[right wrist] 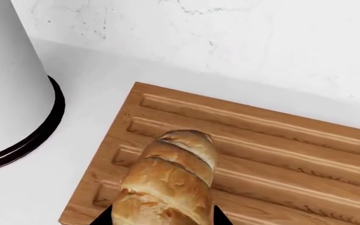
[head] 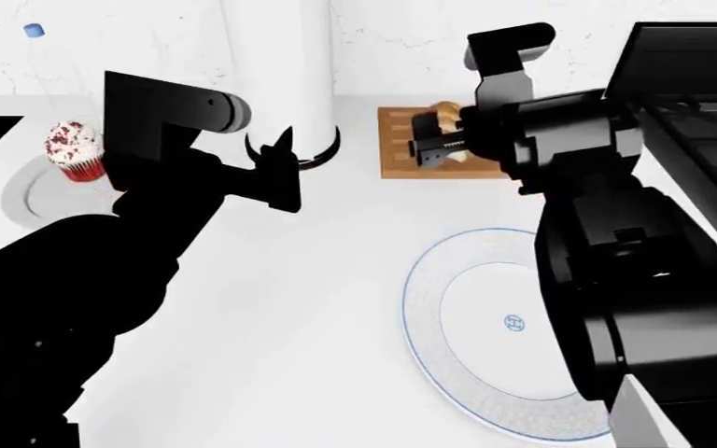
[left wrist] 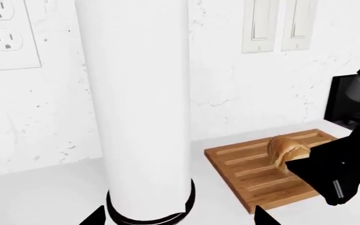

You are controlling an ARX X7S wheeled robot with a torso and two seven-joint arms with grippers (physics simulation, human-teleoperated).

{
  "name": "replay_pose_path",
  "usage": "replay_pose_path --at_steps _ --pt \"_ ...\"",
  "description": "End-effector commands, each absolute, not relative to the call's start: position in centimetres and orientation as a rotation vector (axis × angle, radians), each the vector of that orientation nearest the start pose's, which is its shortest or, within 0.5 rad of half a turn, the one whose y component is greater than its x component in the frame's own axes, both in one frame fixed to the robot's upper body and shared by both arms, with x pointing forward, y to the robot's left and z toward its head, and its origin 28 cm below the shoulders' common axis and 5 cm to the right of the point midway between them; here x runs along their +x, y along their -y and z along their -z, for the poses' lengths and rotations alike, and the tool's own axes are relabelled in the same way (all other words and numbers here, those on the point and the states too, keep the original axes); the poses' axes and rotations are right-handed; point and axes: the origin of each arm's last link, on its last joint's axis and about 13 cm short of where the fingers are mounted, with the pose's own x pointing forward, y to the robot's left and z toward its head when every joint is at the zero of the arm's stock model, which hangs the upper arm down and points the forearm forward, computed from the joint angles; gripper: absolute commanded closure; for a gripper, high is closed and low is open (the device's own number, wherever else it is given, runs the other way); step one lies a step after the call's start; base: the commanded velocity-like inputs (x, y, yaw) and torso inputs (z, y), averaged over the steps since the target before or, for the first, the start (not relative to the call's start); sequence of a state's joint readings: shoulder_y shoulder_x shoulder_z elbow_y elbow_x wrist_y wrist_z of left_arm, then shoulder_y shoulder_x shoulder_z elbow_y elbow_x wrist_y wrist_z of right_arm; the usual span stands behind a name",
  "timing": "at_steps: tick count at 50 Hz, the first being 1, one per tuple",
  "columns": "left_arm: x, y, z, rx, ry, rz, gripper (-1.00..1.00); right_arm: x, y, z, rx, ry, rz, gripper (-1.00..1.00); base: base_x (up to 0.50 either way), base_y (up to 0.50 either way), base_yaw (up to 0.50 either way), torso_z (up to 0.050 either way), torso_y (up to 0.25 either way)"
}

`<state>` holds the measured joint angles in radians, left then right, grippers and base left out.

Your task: From the different types of pastries on the counter, select a croissant and place it on the cutting board. Then retrieve a jar of jam from the cabinet and place it alongside the croissant on the cutting board.

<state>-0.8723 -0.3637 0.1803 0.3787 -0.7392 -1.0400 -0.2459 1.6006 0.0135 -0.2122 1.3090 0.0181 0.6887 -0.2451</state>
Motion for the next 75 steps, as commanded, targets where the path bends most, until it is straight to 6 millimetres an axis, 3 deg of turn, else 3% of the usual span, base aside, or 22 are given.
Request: replay_pose_path --at_steps 1,21,40,57,58,75 --pt "28.9 -21.7 -24.7 0.034 0.074 0.296 -1.0 42.8 10.9 -27.6 -0.151 -0.342 -0.155 1.0 0.0 0.0 0.0 0.0 0.0" --pt "28.7 -21.9 -24.6 0.031 0.081 0.305 -1.0 43.3 10.4 -27.3 -0.133 -0.231 -0.156 1.0 0.0 0.0 0.0 0.0 0.0" --pt "29.2 -22.2 -24.2 0.023 0.063 0.307 -1.0 43.3 9.8 -26.0 -0.068 -0.235 -0.16 1.0 0.0 0.0 0.0 0.0 0.0" --pt "29.5 -22.4 -23.8 0.018 0.048 0.31 -1.0 43.3 10.0 -26.1 -0.044 -0.228 -0.137 1.0 0.0 0.0 0.0 0.0 0.0" --pt "29.5 -22.4 -23.8 0.017 0.049 0.31 -1.0 43.3 10.1 -26.1 -0.044 -0.227 -0.136 -1.0 0.0 0.0 0.0 0.0 0.0" --pt "29.2 -22.4 -24.1 0.014 0.059 0.308 -1.0 43.4 10.6 -26.6 -0.047 -0.207 -0.093 -1.0 0.0 0.0 0.0 0.0 0.0"
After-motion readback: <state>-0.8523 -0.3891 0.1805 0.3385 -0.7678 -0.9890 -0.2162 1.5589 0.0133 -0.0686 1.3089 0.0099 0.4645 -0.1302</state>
